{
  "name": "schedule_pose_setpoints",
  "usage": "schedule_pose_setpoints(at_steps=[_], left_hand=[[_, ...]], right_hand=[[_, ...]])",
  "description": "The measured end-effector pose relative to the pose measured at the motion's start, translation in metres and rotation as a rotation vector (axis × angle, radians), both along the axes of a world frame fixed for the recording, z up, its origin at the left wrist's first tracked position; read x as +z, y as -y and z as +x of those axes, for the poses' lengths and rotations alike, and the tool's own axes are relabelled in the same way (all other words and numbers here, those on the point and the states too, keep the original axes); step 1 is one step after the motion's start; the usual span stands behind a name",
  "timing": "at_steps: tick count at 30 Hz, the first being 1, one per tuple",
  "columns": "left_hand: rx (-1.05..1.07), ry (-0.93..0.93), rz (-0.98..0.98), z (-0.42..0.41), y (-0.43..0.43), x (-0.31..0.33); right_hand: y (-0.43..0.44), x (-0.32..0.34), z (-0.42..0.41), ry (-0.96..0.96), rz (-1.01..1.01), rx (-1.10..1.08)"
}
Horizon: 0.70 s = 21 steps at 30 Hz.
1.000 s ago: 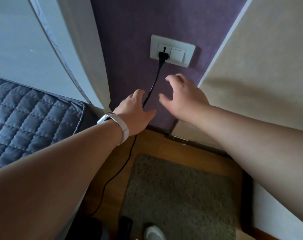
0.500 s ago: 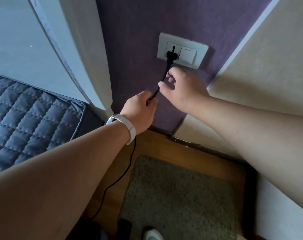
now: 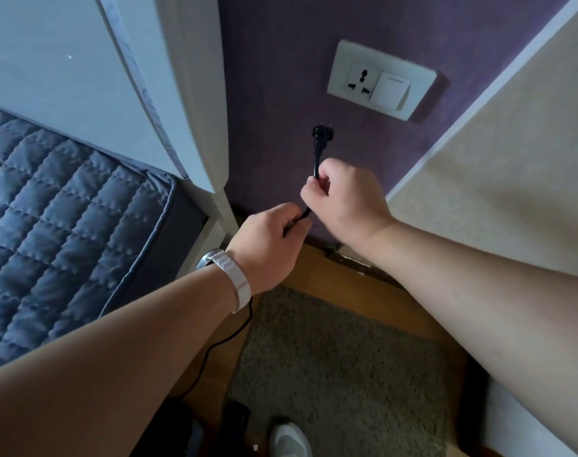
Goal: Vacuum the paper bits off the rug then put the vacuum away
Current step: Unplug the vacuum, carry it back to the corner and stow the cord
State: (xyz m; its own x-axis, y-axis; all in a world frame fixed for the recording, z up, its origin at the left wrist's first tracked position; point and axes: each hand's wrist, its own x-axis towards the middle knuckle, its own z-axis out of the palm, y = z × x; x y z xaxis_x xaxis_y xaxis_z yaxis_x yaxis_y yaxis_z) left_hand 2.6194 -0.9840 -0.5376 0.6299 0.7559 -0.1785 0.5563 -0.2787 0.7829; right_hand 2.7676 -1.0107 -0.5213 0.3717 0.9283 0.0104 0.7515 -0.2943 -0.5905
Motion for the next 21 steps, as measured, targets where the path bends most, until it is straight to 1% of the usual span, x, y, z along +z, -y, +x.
schedule_pose_setpoints(at_steps=[2, 4, 6, 8, 13, 17, 21], left_hand=[[0.034, -0.008, -0.046, -0.017, 0.002, -0.002], [0.104, 0.003, -0.137, -0.035, 0.007, -0.006], [0.175, 0.007, -0.213, -0.056, 0.015, -0.01], [0.226, 0.005, -0.248, -0.081, 0.026, -0.014], [0.349, -0.044, -0.215, -0.159, 0.059, -0.017], [0.414, -0.134, -0.192, -0.226, 0.091, -0.017], [0.461, -0.206, -0.161, -0.278, 0.123, -0.014]], right_hand=[[0.001, -0.004, -0.016, -0.023, 0.027, 0.027], [0.001, -0.008, -0.035, -0.043, 0.046, 0.056], [0.003, -0.014, -0.056, -0.059, 0.045, 0.108], [0.007, -0.022, -0.077, -0.092, 0.035, 0.178], [0.026, -0.04, -0.136, -0.16, -0.006, 0.343], [0.05, -0.049, -0.191, -0.222, -0.109, 0.43], [0.076, -0.053, -0.238, -0.27, -0.126, 0.51]])
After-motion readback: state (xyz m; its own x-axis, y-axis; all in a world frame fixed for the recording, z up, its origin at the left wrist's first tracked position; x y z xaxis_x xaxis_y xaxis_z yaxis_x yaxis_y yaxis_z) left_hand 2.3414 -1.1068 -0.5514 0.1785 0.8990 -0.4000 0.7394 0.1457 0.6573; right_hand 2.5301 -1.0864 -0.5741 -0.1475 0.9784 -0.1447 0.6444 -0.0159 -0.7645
